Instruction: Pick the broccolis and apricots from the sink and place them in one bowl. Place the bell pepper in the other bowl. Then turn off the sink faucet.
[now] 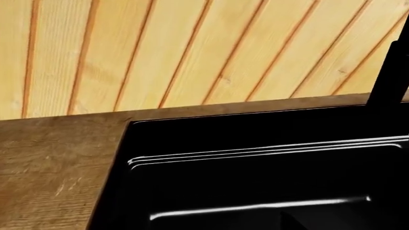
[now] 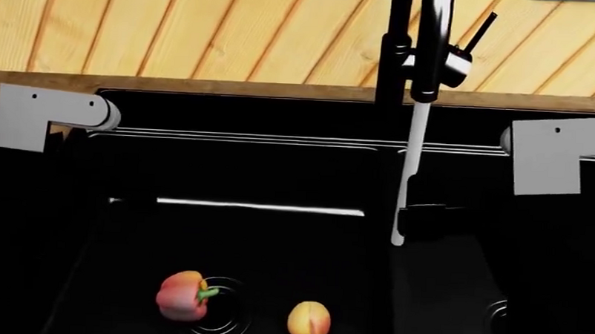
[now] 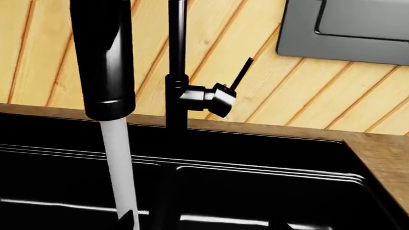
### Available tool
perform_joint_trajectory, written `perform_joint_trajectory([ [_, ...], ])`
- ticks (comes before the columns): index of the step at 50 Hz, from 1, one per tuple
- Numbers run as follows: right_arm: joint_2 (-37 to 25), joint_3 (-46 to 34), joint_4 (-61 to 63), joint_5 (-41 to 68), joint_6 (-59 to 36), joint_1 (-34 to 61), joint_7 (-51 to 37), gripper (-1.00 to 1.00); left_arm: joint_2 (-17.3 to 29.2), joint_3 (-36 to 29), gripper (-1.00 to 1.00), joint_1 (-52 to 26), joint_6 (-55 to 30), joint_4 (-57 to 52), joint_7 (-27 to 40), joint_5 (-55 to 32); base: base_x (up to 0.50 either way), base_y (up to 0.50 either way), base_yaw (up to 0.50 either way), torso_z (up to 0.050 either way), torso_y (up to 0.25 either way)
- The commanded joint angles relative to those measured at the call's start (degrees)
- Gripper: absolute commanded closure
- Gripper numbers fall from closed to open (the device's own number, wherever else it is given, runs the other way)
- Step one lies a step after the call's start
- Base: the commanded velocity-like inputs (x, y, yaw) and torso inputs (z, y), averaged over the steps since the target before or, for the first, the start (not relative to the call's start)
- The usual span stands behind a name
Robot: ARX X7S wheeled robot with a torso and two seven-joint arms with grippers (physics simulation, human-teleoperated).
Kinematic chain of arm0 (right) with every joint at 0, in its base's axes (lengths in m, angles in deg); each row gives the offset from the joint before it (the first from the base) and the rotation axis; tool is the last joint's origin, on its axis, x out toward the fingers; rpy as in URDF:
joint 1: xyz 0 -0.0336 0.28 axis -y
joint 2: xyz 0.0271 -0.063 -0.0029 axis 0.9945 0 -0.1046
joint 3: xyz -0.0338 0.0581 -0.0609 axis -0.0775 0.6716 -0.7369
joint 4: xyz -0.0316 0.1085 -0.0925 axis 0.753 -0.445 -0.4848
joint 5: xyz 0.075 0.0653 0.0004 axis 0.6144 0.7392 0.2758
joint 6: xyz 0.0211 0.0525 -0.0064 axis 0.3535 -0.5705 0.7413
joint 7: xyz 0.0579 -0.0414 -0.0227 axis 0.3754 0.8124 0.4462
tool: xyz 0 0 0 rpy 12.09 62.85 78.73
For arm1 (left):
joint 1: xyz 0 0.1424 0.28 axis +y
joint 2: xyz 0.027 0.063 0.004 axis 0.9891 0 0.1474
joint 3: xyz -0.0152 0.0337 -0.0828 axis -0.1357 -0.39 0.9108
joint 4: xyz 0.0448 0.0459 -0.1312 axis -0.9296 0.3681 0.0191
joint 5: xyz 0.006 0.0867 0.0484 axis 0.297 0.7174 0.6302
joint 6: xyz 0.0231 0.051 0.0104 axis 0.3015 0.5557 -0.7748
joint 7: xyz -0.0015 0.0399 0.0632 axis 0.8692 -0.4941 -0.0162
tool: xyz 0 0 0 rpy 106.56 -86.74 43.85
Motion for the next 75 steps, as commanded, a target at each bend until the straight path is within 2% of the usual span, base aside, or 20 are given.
perform_joint_trajectory([
  [1, 0.37, 0.82, 0.69, -0.07, -0.05, -1.79, -0.14, -1.0, 0.04, -0.02, -1.0, 0.58, 1.15, 0.98, -1.05, -0.09, 0.18, 0.0, 0.0, 0.0, 0.0],
  [12, -0.06, 1.97, 1.81, 0.64, -0.86, -3.11, -0.77, -1.0, 0.29, -0.17, -1.0, 1.29, 0.59, 1.15, -1.34, -0.81, 0.04, 0.0, 0.0, 0.0, 0.001],
  [14, -0.12, 1.99, 1.83, 0.74, -1.17, -2.75, -0.83, -1.0, -0.29, 0.81, -1.0, 0.95, -1.64, 1.84, -0.93, -2.01, 0.0, 0.0, 0.0, 0.0, 0.0],
  [15, -0.15, 1.97, 1.88, 0.81, -1.42, -2.42, -0.88, -1.0, -1.15, 3.73, -1.0, 0.24, -3.5, 3.0, -0.64, -4.18, 0.0, 0.0, 0.0, 0.0, 0.0],
  [21, -0.37, 2.16, 2.68, 1.35, -2.47, -2.26, -1.09, -1.0, -0.08, 1.2, -1.0, -1.92, -16.85, 2.74, -3.75, -9.35, 0.0, 0.0, 0.0, 0.0, 0.0],
  [24, -0.59, 2.34, 3.13, 1.62, -3.17, -2.42, -1.28, -1.0, -0.15, 3.81, -1.0, -4.26, -23.63, 3.26, -2.93, -12.09, 0.0, 0.0, 0.0, 0.0, 0.0],
  [25, -0.62, 2.38, 3.19, 1.68, -3.32, -2.46, -1.34, -1.0, -1.35, 7.0, -1.0, -5.33, -27.01, 4.47, -1.44, -13.39, 0.0, 0.0, 0.0, 0.0, 0.0],
  [27, -0.58, 2.31, 3.16, 1.69, -3.34, -2.59, -1.41, -1.0, 0.71, 2.54, -1.0, -6.9, -28.03, 4.16, -3.61, -13.28, 0.0, 0.0, 0.0, 0.0, 0.0],
  [33, -0.62, 2.09, 3.11, 1.8, -3.62, -2.51, -1.48, -1.0, 0.37, 4.16, -1.0, -9.9, -32.84, 8.11, -2.93, -14.55, 0.0, 0.0, 0.0, 0.0, 0.0],
  [38, -0.76, 1.99, 3.04, 1.89, -3.73, -2.65, -1.46, -1.0, 1.63, -1.9, -1.0, -11.93, -34.74, 10.92, -4.1, -15.67, 0.0, 0.0, 0.0, 0.0, 0.0],
  [39, -0.77, 1.94, 3.02, 1.91, -3.74, -2.69, -1.45, -1.0, 1.95, -2.42, -1.0, -12.06, -34.75, 11.16, -3.03, -16.44, 0.0, 0.0, 0.0, 0.0, 0.0],
  [40, -0.78, 1.94, 3.01, 1.94, -3.71, -2.75, -1.43, -1.0, 0.9, 0.56, -1.0, -11.89, -34.77, 12.85, 1.07, -16.32, 0.0, 0.0, 0.0, 0.0, 0.0],
  [44, -0.74, 1.54, 2.1, 1.69, -3.08, -2.73, -1.16, -1.0, 4.31, -4.33, -1.0, -13.77, -34.91, 19.06, 14.13, -38.44, 0.0, 0.0, 0.0, 0.0, 0.0],
  [47, -0.56, 1.48, 1.67, 1.61, -2.52, -2.99, -1.08, -1.0, 6.07, -8.83, -1.0, -14.67, -34.83, 20.5, 20.89, -50.99, 0.0, 0.0, 0.0, 0.0, 0.0],
  [53, -0.96, 0.81, 1.73, 1.69, -3.53, -2.04, -1.04, -1.0, 6.72, -10.76, -1.0, -13.41, -34.56, 21.05, 25.93, -57.53, 0.0, 0.0, 0.0, 0.0, 0.0],
  [58, -1.28, 0.69, 2.2, 1.86, -4.07, -2.23, -1.15, -1.0, 7.35, -13.44, -1.0, -12.88, -33.37, 21.95, 25.81, -59.29, 0.0, 0.0, 0.0, 0.0, 0.0],
  [60, -1.39, 0.7, 2.31, 1.96, -4.3, -2.26, -1.18, -1.0, 7.84, -15.63, -1.0, -12.23, -32.4, 20.68, 22.41, -57.67, 0.0, 0.0, 0.0, 0.0, 0.0],
  [67, -1.57, 1.11, 2.73, 2.27, -4.29, -2.83, -1.25, -1.0, 7.88, -18.81, -1.0, -11.72, -30.48, 23.03, 20.19, -55.15, 0.0, 0.0, 0.0, 0.0, 0.0],
  [70, -1.58, 1.42, 2.97, 2.4, -4.09, -3.6, -1.33, -1.0, 8.51, -21.75, -1.0, -12.01, -29.58, 23.04, 16.62, -52.7, 0.0, 0.0, 0.0, 0.0, 0.0],
  [75, -1.84, 2.03, 3.35, 2.64, -4.01, -4.31, -1.47, -1.0, 8.15, -22.13, -1.0, -10.93, -29.94, 24.21, 17.2, -53.67, 0.0, 0.0, 0.0, 0.0, 0.0],
])
